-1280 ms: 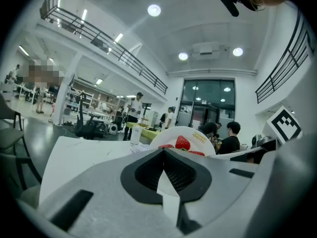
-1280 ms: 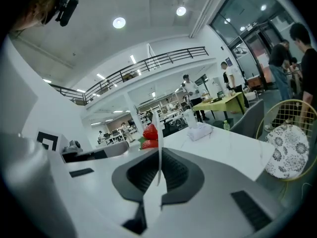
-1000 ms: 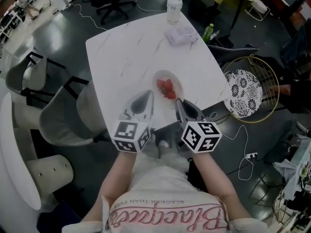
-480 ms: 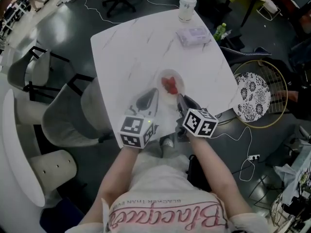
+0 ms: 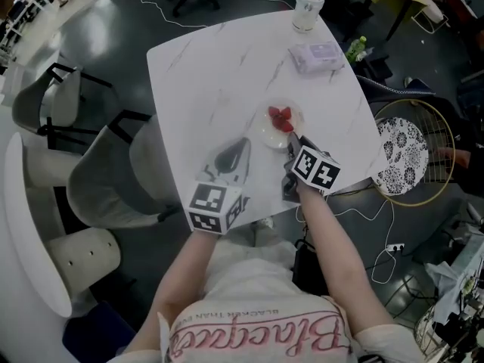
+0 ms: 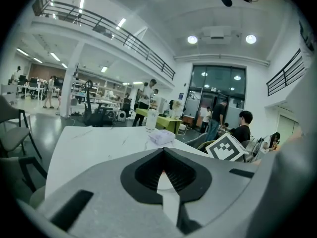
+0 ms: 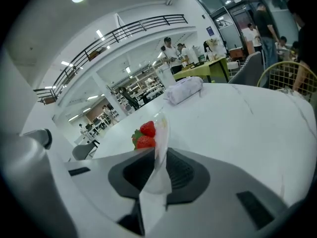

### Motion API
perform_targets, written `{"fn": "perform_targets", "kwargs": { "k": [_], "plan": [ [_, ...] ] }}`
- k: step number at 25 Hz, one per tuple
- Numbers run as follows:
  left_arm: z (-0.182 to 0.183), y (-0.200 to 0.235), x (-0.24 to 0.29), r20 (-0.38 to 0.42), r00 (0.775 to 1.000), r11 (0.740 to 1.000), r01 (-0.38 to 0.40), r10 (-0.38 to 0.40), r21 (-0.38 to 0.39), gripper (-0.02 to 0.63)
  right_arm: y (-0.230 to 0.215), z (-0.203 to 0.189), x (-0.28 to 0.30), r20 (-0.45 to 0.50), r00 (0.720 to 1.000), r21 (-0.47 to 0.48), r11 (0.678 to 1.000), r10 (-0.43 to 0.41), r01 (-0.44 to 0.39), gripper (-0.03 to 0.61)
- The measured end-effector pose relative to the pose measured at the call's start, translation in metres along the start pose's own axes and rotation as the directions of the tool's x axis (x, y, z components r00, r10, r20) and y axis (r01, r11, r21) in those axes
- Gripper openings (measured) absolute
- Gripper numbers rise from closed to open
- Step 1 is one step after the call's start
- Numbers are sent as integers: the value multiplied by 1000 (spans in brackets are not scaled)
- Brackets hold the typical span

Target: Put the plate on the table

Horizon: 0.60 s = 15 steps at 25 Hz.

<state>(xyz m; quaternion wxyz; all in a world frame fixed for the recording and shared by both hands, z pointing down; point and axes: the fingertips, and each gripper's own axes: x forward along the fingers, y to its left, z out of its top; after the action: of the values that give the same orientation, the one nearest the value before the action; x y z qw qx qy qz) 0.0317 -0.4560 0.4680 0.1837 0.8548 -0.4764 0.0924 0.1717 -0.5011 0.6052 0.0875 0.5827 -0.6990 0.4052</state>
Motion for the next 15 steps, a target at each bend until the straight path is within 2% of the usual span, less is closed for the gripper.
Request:
{"fn": "perform_targets", "kwargs": {
  "k": [4,7,10,13,15],
  "plan": [
    [2,5,0,0,1000,1000,-11,11,-3,2,-14,3,16,-19,998,-50,997,-55,54,85],
    [2,9,3,-4,1000,1000,-19,19,0,2,-18,5,25,-27,995,-137,986,-99,94,104],
    [1,10,6,-11,1000,1000,-24,24,1,2,-18,5,32,-44,992,-224,969,-115,103,112],
    [0,8,11,-20,999,1000,-27,27,5,2,-20,4,36,-56,987,-323,938,-148,122,129],
    [-3,7,15,-27,999,1000,-27,27,9,2,-20,6,36,-43,988,-352,927,-152,127,126]
  ]
}}
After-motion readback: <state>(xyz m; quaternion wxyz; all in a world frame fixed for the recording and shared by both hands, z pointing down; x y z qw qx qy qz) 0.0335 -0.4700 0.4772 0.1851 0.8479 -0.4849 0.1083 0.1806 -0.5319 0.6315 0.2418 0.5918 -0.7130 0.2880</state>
